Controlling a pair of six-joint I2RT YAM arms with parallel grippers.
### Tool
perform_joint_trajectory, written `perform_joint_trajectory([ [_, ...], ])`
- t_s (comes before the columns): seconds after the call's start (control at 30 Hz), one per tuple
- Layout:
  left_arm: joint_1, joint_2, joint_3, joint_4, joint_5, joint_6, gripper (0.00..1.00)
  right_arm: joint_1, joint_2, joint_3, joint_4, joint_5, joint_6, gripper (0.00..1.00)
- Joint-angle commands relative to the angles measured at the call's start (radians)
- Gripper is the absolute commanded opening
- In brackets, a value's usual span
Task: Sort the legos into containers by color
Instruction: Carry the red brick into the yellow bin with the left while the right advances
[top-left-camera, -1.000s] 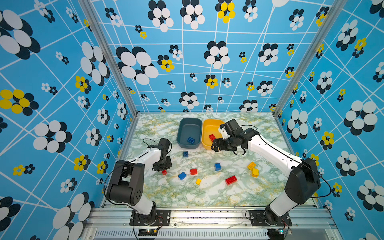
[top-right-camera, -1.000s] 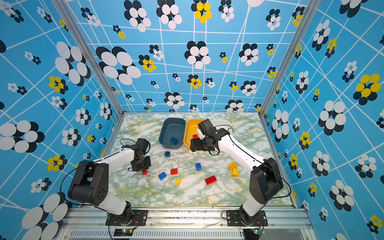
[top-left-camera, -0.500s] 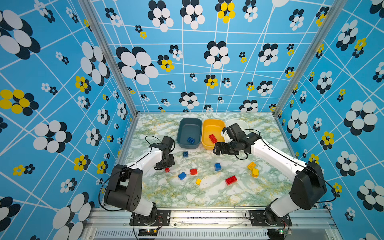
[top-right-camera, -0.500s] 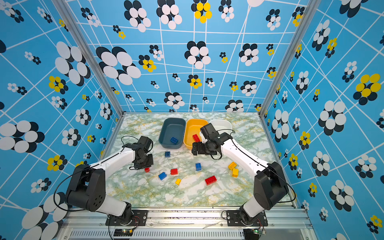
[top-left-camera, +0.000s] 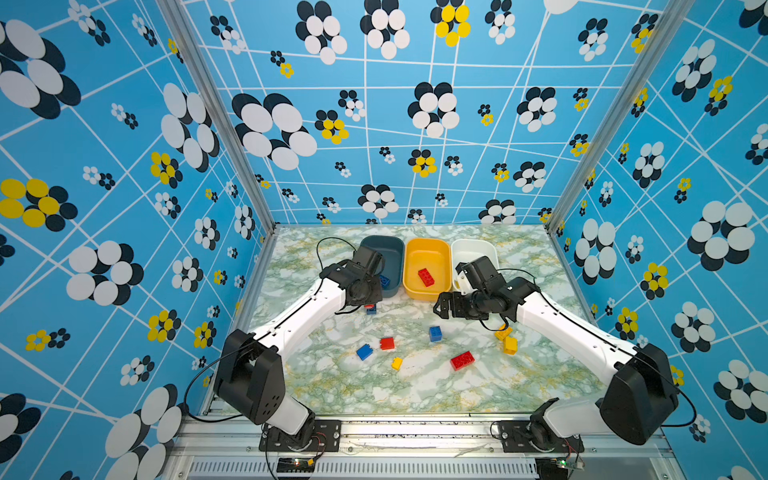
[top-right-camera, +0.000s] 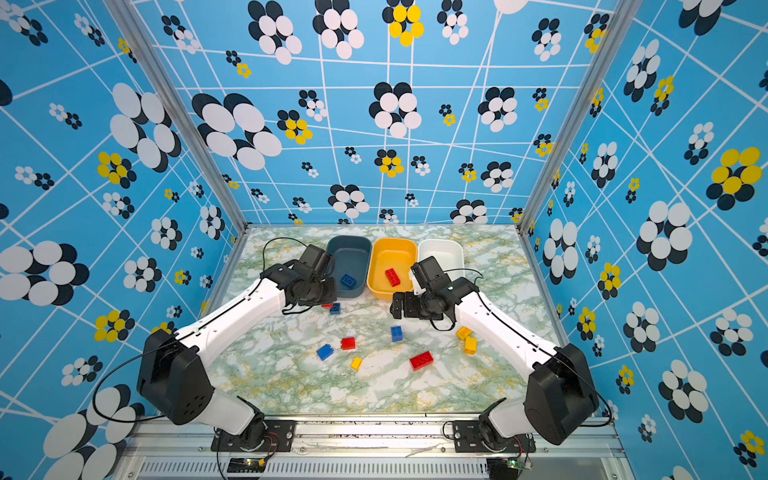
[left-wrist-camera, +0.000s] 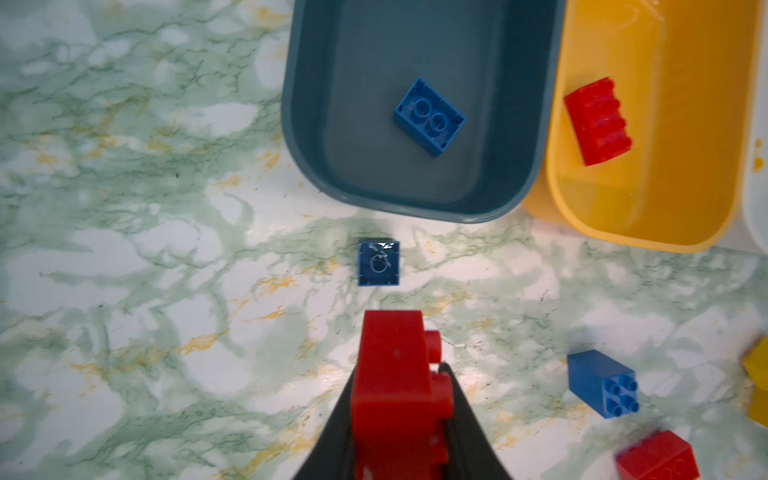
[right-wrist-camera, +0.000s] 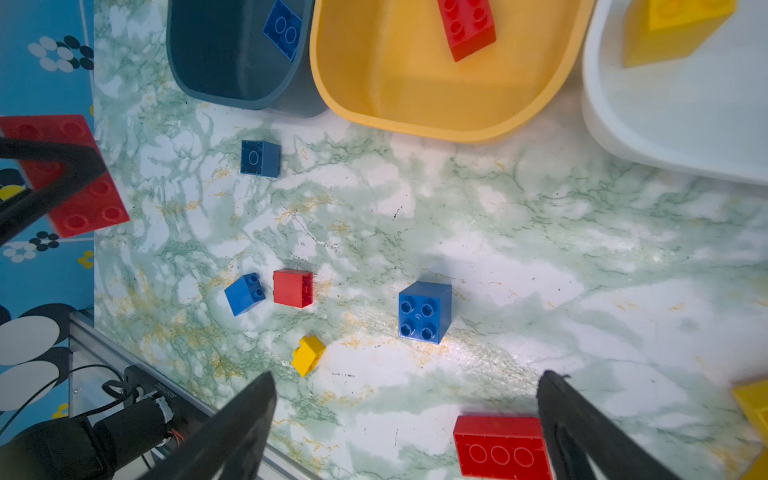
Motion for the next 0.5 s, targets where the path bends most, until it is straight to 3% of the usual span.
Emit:
perform_joint_trajectory([
  [0.0, -0.036, 0.063, 0.08, -0.013, -0.011, -0.02, 0.11, -0.016, -0.043, -0.029, 0.008, 0.01, 0.024, 0.99],
  [0.47, -0.098, 0.409, 0.512, 0.004, 0.086, 0.018, 0.11, -0.071, -0.137, -0.098, 0.001, 0.032, 0.066, 0.99],
])
